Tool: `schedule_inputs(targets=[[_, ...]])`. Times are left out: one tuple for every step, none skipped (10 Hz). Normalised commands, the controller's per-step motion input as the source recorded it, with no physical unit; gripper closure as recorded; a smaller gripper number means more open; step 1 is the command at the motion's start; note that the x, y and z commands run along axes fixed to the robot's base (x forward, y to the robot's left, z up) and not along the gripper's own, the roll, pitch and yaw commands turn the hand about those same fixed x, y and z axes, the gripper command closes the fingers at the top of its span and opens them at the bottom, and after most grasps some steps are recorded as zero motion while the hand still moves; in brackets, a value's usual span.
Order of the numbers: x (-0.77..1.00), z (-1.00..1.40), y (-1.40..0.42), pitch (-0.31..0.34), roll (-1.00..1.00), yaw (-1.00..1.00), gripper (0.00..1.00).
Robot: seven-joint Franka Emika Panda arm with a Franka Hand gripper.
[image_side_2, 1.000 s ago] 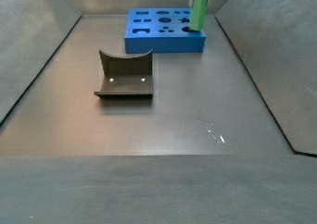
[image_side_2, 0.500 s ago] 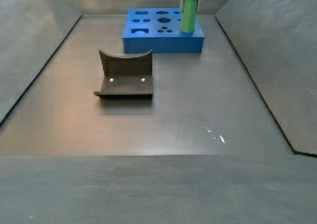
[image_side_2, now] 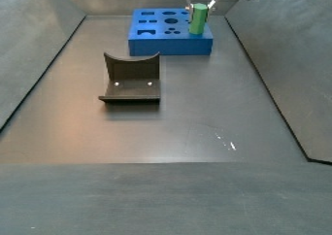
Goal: Insert the hexagon object.
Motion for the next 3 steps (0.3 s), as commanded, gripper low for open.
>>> schedule_inputs(targets=[[-0.07,-0.47,-0.05,-0.373,0.08,0.00,1.00],[0.00,-0.13,0.00,-0.156,0.00,0.00,1.00],[0.00,0.00,0.00,0.009,0.00,0.00,1.00]])
